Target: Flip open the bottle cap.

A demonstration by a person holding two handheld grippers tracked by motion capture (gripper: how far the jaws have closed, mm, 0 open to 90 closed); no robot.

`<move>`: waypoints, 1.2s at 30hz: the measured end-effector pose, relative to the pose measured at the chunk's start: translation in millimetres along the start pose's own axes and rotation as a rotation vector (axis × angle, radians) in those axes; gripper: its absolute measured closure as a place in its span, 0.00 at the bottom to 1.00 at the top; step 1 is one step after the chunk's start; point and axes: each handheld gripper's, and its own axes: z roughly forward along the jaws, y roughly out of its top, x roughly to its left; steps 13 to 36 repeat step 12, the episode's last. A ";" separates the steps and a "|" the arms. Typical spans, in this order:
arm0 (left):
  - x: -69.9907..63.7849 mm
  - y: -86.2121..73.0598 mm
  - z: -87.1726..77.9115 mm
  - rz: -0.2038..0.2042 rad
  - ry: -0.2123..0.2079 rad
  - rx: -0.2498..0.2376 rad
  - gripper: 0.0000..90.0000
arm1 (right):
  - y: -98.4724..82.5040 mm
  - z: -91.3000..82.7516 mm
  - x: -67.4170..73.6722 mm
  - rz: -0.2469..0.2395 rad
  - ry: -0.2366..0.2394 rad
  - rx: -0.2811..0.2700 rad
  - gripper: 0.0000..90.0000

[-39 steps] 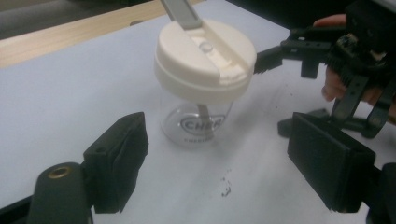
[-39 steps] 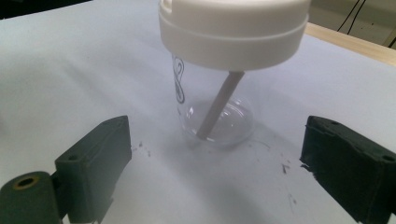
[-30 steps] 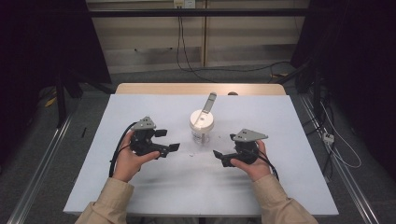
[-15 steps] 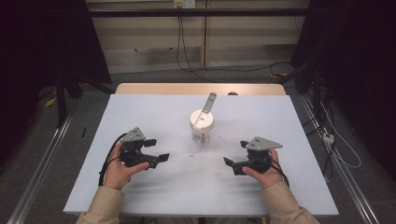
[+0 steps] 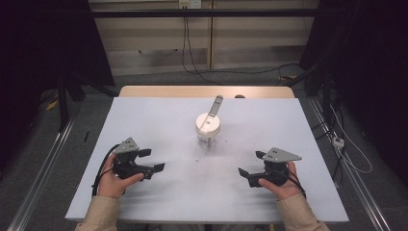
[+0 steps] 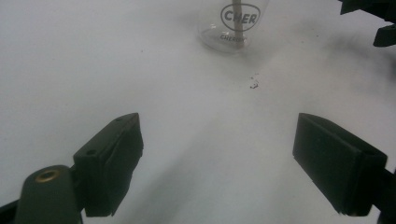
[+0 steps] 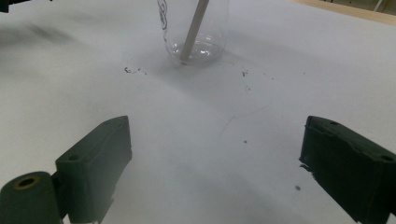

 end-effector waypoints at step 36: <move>1.2 -7.9 -2.9 -0.008 0.012 0.004 0.15 | -9.2 -9.1 -0.1 0.005 -0.003 0.006 0.09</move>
